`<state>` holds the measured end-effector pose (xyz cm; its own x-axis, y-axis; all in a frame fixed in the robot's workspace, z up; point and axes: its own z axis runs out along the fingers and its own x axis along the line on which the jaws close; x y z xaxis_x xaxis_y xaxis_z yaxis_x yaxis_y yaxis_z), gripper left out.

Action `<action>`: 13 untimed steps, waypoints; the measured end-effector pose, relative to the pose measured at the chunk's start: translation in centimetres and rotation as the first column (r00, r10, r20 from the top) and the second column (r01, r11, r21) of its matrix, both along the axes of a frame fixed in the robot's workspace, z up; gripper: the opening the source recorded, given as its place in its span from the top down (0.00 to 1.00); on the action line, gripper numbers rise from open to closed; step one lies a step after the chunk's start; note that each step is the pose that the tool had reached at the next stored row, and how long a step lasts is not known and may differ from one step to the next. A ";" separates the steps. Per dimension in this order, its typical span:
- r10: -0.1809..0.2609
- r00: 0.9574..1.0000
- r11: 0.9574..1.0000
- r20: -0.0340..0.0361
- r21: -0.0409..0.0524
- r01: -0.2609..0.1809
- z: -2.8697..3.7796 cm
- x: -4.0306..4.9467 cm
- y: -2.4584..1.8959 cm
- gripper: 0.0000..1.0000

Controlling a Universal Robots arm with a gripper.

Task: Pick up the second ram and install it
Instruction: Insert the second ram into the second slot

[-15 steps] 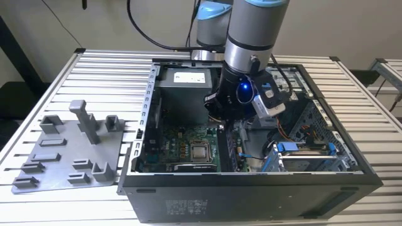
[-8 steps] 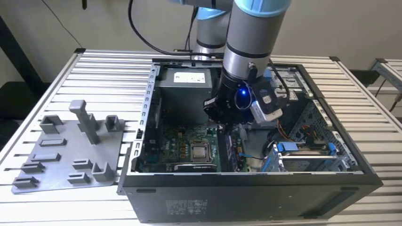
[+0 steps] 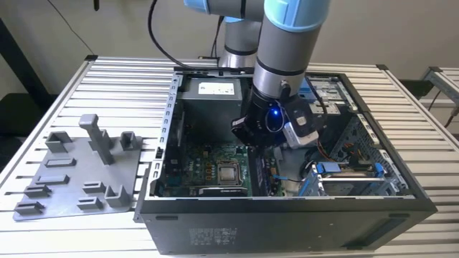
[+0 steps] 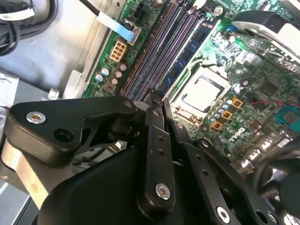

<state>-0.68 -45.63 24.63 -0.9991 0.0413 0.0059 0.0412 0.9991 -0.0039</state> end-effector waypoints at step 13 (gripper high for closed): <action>0.034 0.999 0.999 0.003 0.000 -0.034 -1.72 -0.03 0.00 0.86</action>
